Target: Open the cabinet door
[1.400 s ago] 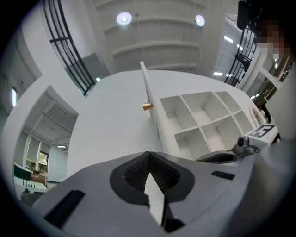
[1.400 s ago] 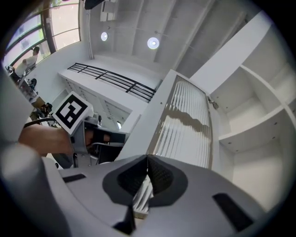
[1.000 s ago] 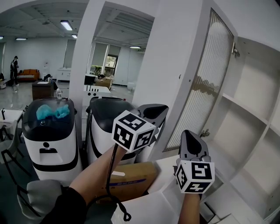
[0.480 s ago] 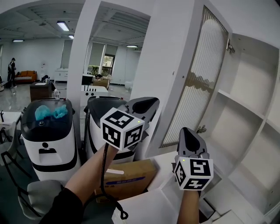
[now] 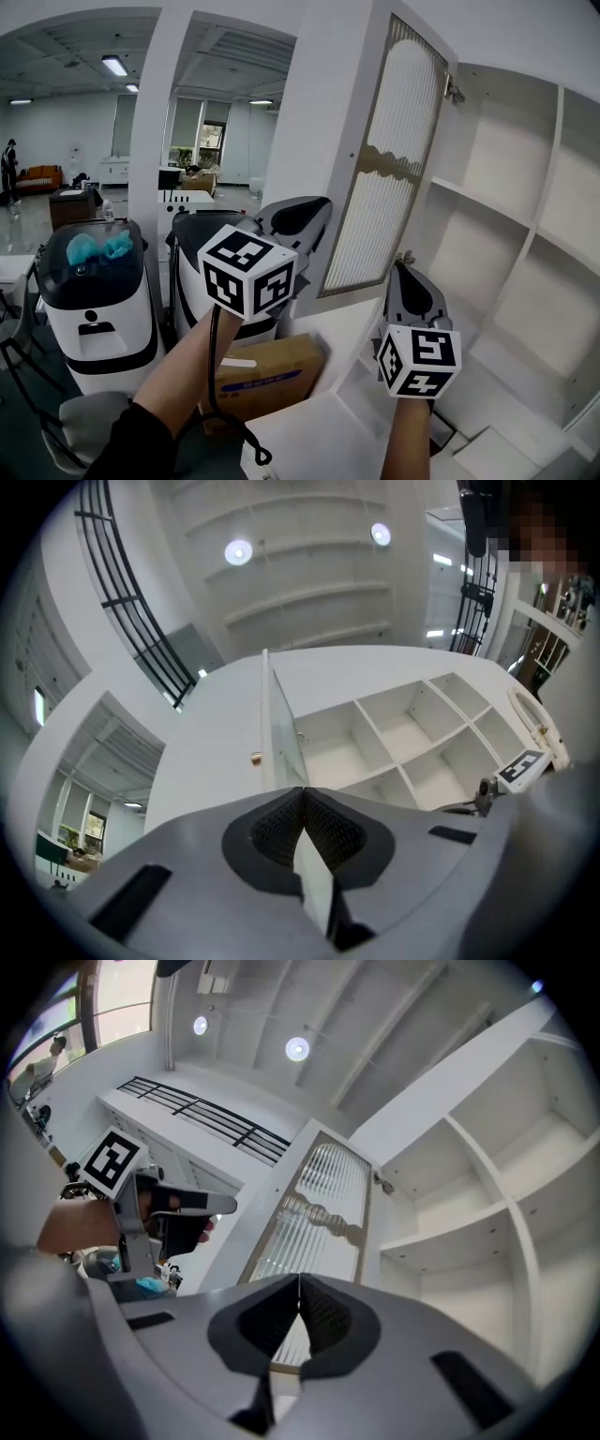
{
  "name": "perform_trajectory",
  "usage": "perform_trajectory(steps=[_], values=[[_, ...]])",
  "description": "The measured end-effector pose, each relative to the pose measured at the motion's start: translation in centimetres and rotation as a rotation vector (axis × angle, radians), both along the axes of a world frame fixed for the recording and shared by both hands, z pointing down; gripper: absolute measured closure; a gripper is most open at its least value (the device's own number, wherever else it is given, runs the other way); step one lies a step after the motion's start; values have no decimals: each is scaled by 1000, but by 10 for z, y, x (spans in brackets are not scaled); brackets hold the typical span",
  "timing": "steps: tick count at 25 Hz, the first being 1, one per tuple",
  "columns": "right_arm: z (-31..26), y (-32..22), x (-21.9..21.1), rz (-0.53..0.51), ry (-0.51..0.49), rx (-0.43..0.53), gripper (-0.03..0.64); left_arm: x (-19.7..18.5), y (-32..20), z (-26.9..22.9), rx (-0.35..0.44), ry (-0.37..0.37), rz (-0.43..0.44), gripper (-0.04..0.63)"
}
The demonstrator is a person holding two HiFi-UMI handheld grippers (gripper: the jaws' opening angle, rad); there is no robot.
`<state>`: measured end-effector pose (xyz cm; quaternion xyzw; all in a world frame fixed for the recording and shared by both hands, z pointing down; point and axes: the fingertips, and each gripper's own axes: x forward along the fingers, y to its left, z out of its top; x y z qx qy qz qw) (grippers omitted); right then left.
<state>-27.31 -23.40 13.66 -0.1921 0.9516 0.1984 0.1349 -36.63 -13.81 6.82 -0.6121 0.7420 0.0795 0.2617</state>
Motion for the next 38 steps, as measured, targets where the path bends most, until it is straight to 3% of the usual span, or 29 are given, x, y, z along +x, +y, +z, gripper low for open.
perform_trajectory(steps=[8, 17, 24, 30, 38], values=[[0, -44, 97, 170, -28, -18, 597, 87, -61, 6, -34, -27, 142, 586], [15, -107, 265, 542, -24, -46, 597, 226, -164, 34, -70, -9, 454, 586], [22, -117, 402, 850, -31, -60, 597, 346, -214, 47, -77, 1, 716, 586], [21, -113, 441, 947, -40, -47, 597, 385, -223, 48, -74, -14, 806, 586], [39, -117, 441, 988, -12, -62, 597, 393, -234, 75, -124, -15, 829, 586]])
